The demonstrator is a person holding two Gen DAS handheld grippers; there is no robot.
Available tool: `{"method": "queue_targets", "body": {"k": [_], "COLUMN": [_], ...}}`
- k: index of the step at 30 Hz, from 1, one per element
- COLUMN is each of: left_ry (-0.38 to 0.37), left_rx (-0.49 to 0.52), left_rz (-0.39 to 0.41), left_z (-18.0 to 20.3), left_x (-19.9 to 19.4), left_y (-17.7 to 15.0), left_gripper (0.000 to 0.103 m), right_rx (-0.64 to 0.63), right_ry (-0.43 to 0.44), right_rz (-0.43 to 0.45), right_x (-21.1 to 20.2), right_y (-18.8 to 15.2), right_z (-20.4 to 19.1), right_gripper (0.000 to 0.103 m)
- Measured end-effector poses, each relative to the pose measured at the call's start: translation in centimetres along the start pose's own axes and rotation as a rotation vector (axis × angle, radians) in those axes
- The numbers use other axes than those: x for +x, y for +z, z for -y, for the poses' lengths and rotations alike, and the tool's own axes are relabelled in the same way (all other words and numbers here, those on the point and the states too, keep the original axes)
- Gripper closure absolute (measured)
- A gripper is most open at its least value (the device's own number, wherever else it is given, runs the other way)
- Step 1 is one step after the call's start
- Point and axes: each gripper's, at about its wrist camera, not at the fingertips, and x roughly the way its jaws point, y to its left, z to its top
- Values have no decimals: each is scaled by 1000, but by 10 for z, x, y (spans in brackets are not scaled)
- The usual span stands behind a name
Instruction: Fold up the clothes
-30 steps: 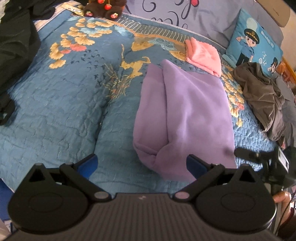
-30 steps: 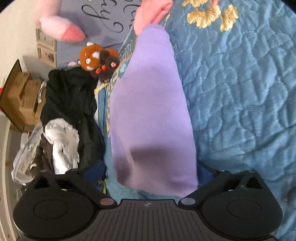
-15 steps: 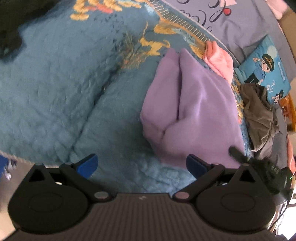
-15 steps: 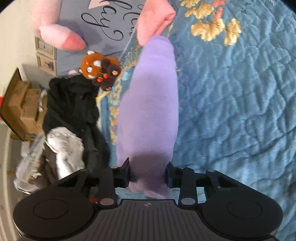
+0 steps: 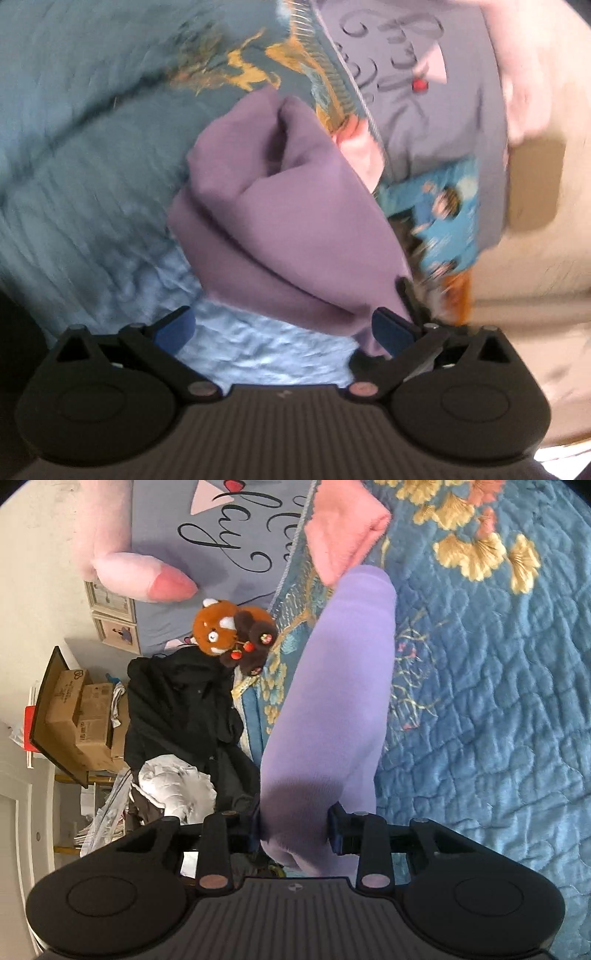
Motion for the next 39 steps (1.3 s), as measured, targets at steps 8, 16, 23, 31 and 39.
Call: {"method": "queue_targets", "body": {"k": [8, 16, 23, 31, 39], "left_ry": [-151, -227, -13, 327, 681], "left_rx": [-222, -298, -121, 344, 1025], "left_rz": [206, 271, 231, 241, 317], "left_z": [-30, -45, -24, 46, 135], "left_x": [8, 21, 22, 31, 63], "left_y": [-2, -6, 11, -3, -77], "left_gripper": [0, 2, 71, 76, 76], "right_rx": [29, 26, -130, -384, -790], "right_ry": [12, 15, -85, -242, -427], "right_rz": [8, 14, 22, 25, 115], "right_x": [-2, -5, -7, -5, -8], "right_y": [1, 0, -6, -20, -45], "right_z": [5, 12, 12, 3, -47], "right_gripper": [69, 69, 71, 77, 79]}}
